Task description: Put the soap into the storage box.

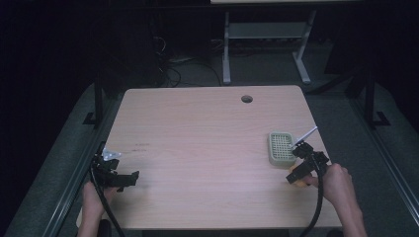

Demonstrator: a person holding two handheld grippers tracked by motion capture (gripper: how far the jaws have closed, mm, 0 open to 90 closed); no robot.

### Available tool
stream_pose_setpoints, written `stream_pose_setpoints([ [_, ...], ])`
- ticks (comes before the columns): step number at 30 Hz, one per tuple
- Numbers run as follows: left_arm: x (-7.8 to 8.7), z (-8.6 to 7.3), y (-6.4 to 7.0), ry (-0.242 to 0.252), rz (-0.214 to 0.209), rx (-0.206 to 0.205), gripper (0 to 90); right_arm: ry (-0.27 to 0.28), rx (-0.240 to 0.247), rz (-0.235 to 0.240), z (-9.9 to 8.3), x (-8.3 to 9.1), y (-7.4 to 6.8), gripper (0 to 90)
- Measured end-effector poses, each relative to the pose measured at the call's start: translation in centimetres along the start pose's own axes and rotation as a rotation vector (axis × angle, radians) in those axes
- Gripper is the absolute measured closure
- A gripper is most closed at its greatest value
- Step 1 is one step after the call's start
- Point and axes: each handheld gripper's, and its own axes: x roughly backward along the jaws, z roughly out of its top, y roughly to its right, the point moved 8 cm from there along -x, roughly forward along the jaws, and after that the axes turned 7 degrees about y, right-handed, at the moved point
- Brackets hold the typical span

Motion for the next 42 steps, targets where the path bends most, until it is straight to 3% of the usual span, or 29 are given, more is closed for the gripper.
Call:
stream_pose_setpoints([
  [15,-0.1,0.0,0.0,-0.005,0.001,-0.002,0.0,0.001,-0.011,0.014,1.2,0.7,0.2,27.0],
  [42,-0.2,0.0,0.1,-0.004,-0.001,0.003,0.0,-0.017,0.002,-0.024,5.4,2.8,0.2,27.0],
])
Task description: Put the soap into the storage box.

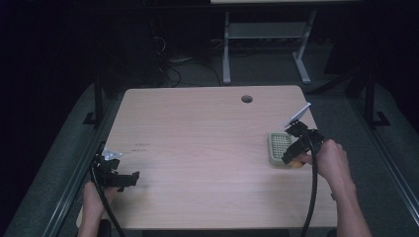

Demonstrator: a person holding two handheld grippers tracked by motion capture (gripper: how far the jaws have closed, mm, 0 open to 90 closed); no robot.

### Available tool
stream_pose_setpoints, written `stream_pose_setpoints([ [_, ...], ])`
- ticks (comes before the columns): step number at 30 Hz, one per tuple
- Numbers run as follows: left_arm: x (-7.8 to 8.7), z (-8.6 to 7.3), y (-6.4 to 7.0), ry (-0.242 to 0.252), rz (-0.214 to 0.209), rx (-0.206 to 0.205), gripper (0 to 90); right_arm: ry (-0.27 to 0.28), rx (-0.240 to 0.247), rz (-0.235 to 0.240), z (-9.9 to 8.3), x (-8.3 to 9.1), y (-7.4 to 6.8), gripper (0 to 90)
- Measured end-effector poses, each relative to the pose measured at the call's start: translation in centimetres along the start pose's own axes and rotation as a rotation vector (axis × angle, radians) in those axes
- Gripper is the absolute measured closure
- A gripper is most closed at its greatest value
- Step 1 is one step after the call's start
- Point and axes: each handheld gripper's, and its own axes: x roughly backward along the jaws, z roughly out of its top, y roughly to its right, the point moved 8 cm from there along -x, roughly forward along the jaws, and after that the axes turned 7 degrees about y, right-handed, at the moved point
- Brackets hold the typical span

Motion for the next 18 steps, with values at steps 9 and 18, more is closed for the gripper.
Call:
stream_pose_setpoints([
  [9,0.0,0.0,0.0,0.002,-0.001,0.0,0.0,-0.001,-0.004,-0.002,1.4,0.1,0.0,27.0],
  [18,-0.1,0.0,0.0,-0.004,-0.005,-0.004,0.0,-0.008,0.002,-0.016,2.4,0.3,0.9,27.0],
])
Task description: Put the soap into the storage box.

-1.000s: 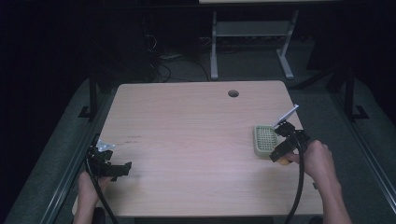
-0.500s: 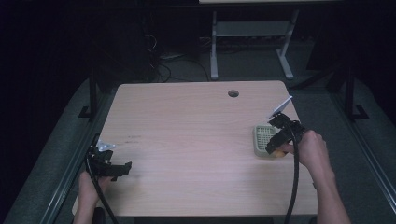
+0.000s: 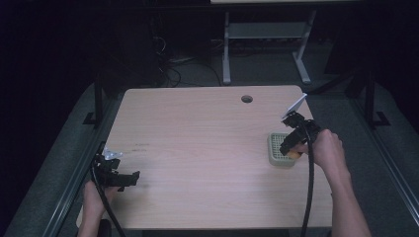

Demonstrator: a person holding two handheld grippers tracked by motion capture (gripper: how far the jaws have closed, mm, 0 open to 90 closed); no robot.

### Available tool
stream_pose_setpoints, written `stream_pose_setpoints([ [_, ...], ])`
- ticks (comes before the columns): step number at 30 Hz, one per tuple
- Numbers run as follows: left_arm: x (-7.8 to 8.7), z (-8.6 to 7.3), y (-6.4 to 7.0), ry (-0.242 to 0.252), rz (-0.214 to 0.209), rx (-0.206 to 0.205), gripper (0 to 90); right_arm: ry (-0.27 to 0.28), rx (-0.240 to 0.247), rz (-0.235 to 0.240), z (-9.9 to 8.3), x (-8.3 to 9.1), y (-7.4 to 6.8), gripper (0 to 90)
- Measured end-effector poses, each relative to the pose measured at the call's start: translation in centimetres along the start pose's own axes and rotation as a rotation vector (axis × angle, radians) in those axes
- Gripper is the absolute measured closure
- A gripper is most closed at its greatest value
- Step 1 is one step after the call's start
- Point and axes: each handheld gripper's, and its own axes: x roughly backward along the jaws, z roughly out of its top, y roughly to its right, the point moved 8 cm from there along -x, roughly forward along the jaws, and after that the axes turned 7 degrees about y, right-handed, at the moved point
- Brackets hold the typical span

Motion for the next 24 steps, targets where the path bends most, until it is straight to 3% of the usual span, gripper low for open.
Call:
stream_pose_setpoints([
  [11,-0.1,0.0,0.0,-0.003,-0.005,-0.001,0.0,-0.015,0.013,-0.006,1.1,-0.9,0.1,27.0],
  [24,-0.1,0.0,0.0,-0.004,-0.007,-0.001,0.0,-0.037,-0.01,-0.001,2.0,-2.4,0.2,27.0],
])
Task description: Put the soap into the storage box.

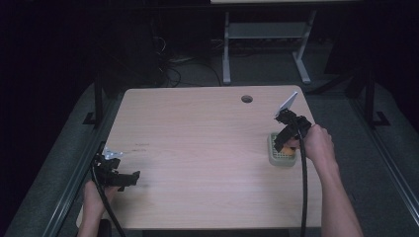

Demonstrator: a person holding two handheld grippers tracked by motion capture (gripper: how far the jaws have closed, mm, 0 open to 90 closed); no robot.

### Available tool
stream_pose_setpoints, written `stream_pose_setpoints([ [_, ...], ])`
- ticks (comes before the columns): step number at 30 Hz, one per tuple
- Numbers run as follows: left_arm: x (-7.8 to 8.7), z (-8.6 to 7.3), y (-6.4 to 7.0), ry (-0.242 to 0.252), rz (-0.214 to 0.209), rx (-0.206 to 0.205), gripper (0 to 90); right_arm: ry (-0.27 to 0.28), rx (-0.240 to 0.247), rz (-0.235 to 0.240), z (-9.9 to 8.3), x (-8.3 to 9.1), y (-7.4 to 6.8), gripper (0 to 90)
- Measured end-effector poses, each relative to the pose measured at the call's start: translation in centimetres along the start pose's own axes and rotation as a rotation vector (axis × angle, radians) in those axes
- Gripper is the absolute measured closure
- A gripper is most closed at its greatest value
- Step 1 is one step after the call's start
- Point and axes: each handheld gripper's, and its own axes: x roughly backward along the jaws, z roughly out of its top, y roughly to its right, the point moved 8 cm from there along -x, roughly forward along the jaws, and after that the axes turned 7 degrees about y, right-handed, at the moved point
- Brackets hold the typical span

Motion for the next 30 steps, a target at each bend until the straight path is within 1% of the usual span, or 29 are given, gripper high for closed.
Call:
stream_pose_setpoints([
  [5,0.0,0.0,0.0,0.0,0.001,-0.001,0.0,0.003,-0.008,0.0,0.1,-0.1,0.3,27.0],
  [8,0.0,0.0,0.0,0.0,0.0,0.0,0.0,0.006,-0.014,-0.003,0.2,-0.2,0.3,27.0],
  [9,0.0,0.0,0.0,0.0,0.0,-0.001,0.0,0.004,-0.007,-0.003,0.2,-0.3,0.4,27.0],
  [12,0.0,0.0,0.0,-0.001,0.001,-0.001,0.0,0.012,-0.01,-0.006,0.4,-0.5,0.4,27.0],
  [23,0.0,0.0,0.1,0.0,0.0,0.0,0.0,0.011,-0.019,-0.004,0.6,-1.1,0.4,27.0],
  [24,-0.1,0.0,0.1,0.001,0.0,0.0,0.0,0.009,-0.012,-0.006,0.6,-1.3,0.5,27.0],
  [28,-0.1,0.0,0.1,0.002,0.0,0.004,0.0,0.014,-0.018,-0.006,0.7,-1.6,0.6,27.0],
  [30,-0.1,0.0,0.1,0.001,-0.001,0.002,0.0,0.006,-0.019,-0.006,0.6,-2.0,0.6,27.0],
])
